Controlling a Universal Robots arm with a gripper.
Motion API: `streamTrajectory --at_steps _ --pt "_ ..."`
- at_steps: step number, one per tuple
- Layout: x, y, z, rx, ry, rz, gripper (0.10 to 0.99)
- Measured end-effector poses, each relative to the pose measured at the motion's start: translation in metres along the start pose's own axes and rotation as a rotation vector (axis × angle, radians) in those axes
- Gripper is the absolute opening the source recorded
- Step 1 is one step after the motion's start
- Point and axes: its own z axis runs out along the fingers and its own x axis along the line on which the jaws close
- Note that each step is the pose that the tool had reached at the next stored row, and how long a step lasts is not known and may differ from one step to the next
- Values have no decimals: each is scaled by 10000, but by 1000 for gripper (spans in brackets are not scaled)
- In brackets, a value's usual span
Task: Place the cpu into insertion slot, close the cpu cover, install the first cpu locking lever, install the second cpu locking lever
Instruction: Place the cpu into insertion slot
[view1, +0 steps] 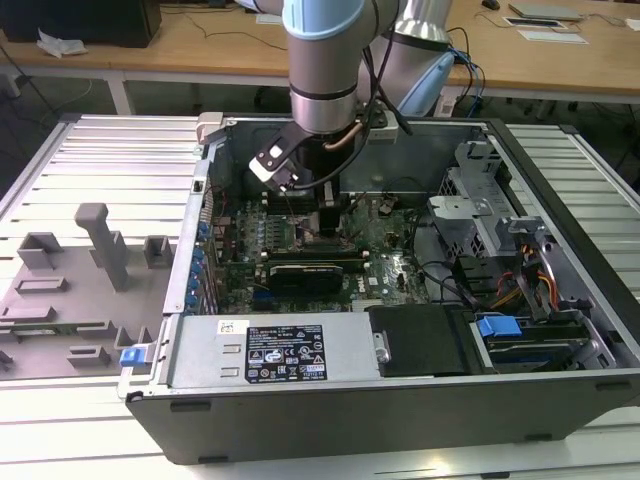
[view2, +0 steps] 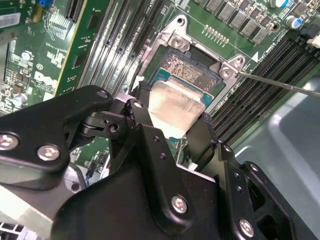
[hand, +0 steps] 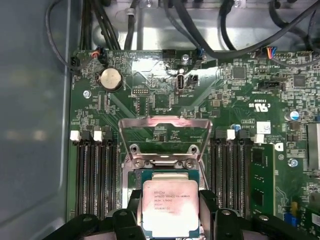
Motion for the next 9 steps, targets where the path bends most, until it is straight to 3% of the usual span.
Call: streamTrajectory --at_steps 9 --pt "22 -43 98 1 -1 0 541"
